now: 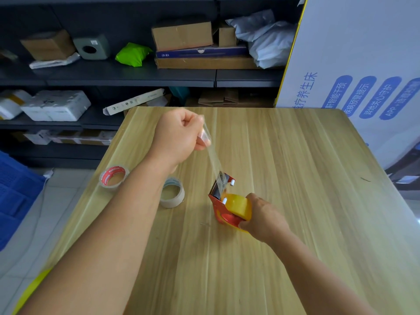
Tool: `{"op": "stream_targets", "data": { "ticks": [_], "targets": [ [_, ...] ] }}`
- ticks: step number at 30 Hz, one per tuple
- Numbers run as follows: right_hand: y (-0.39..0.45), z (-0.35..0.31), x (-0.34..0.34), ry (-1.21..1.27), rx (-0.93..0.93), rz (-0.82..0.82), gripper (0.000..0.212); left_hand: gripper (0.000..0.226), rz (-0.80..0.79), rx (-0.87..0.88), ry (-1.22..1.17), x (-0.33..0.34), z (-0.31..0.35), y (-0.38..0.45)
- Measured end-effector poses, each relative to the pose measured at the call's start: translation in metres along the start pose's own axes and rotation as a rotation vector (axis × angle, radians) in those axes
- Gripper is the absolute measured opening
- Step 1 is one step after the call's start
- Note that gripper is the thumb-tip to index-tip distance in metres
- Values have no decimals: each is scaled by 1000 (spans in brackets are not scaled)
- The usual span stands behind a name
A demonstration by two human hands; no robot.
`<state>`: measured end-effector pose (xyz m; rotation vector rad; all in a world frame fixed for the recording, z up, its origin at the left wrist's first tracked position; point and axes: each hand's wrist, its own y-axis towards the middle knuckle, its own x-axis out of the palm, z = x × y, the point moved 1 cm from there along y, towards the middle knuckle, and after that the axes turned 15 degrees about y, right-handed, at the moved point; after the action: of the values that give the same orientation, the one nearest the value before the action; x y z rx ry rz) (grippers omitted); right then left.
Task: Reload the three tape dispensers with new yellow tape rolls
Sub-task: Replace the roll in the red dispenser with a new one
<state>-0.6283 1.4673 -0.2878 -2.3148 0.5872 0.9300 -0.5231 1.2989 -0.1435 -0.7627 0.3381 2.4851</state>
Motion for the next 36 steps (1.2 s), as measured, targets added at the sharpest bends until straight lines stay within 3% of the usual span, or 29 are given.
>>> {"op": "stream_targets", "data": {
  "ticks": [7,16,22,26,32,36],
  "targets": [
    [3,1,2,62,4,37,32,14,88,-68,-61,-5,-9,4],
    [-4,2,-11,154,-88,32,51,17,196,-389,-63,-18,-81,15],
    [-4,0,-17,239,-90,0,56,21,187,-518,-75,-14,-112,18],
    [2,1,-14,307,-58,31,57,11,113,-657,-124,1,-134,14],
    [6,-13,-21,396,-77,93,52,4,-160,-855,-322,54,-149,-28],
    [7,-20,-22,432,-89,111,52,17,-258,-947,-571,77,-148,-46]
  ]
}}
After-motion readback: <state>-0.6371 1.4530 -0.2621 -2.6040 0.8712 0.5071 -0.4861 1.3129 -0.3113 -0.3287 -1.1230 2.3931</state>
